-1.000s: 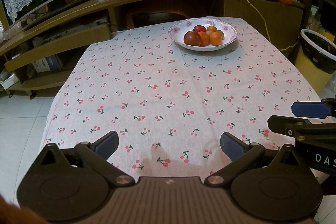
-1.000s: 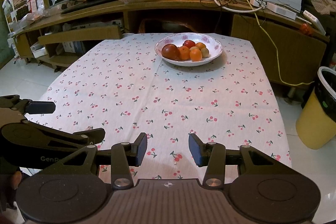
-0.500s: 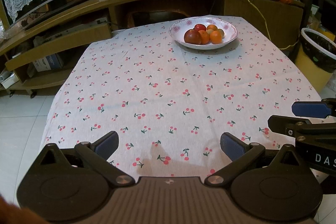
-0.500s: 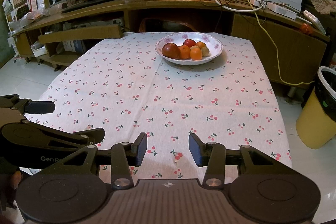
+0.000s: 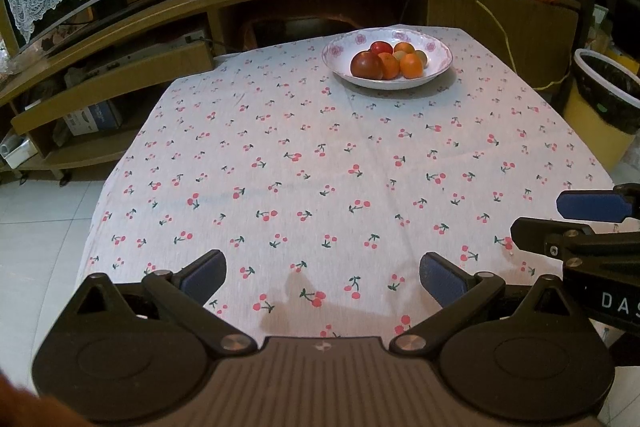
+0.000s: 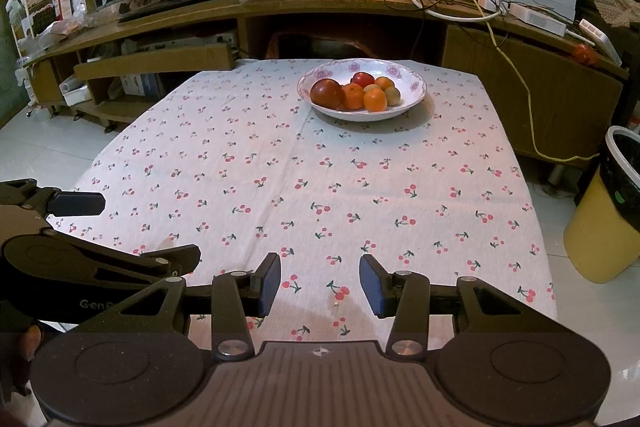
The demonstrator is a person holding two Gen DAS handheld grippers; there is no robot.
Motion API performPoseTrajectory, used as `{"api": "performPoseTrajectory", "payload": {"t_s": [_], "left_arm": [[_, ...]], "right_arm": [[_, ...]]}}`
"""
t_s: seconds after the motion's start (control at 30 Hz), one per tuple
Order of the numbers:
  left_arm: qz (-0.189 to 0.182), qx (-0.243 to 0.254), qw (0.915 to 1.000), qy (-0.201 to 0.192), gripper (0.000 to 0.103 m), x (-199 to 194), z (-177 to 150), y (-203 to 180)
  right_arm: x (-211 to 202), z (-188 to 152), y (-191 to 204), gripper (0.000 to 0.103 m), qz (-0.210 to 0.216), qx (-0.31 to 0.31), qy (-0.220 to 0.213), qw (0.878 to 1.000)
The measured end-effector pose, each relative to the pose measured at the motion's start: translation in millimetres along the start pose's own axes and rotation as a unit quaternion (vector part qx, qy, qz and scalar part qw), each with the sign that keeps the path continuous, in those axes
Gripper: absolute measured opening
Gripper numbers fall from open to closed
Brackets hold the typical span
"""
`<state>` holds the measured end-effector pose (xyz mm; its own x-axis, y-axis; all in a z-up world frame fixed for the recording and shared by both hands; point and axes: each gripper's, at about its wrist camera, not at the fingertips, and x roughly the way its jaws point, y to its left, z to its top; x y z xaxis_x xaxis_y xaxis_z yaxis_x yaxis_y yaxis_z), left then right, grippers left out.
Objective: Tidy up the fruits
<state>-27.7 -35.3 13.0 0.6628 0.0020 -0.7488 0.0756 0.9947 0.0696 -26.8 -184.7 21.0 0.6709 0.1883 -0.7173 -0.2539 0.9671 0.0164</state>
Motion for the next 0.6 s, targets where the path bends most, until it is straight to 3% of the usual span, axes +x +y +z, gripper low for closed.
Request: {"api": "performPoseTrajectory", "payload": {"t_s": [0.6], "left_arm": [[0.002,0.002,1.0000,0.000,0.103,-2.6,-1.5,-0.3]], "right_arm": [[-0.5,0.2,0.7,0.044,0.000,-0.001,0.001,1.000]]}}
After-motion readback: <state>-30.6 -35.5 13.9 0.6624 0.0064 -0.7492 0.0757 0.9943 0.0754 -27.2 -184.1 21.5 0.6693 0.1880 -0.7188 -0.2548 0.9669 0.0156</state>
